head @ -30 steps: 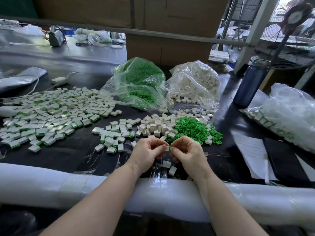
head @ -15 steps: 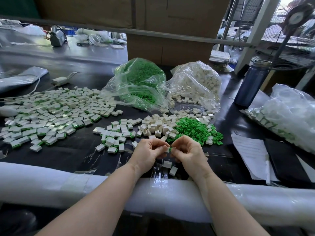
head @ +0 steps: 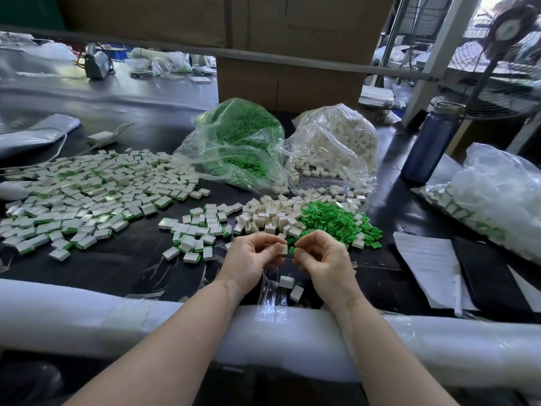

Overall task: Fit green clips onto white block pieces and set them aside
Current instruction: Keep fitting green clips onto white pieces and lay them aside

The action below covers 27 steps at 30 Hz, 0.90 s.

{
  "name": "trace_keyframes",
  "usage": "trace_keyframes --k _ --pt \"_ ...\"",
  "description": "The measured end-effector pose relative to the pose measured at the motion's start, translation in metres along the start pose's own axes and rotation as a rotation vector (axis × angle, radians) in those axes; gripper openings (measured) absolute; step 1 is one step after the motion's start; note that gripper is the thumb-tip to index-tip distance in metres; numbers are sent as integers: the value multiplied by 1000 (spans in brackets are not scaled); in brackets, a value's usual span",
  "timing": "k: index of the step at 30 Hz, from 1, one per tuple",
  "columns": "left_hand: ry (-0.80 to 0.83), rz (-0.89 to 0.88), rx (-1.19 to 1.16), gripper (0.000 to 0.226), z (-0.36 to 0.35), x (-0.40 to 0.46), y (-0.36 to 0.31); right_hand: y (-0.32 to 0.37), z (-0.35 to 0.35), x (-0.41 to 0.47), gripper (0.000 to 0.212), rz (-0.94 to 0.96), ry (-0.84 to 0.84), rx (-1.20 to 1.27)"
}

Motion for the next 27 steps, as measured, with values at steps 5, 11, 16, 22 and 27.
trace_keyframes --k 5,11,16,22,27 --pt "39 -21 28 12 -3 0 -2 0 -3 1 22 5 31 -6" --pt "55 -31 55 15 -5 0 -1 -5 -6 0 20 -34 72 25" --pt "94 -39 109 21 -8 -1 -2 -6 -10 -2 21 -79 122 86" --pt "72 -42 70 19 -7 -1 -2 -4 -6 0 24 -56 57 118" --pt "68 -52 49 14 -7 0 -3 -4 -3 2 24 -34 21 97"
Point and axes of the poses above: each hand's wrist, its own x-axis towards the middle knuckle, its own z-axis out of the back of the hand, y = z × x, the point moved 9 cm from there along x, towards the middle knuckle, and after that the axes turned 6 degrees about x, right-handed, at the moved point
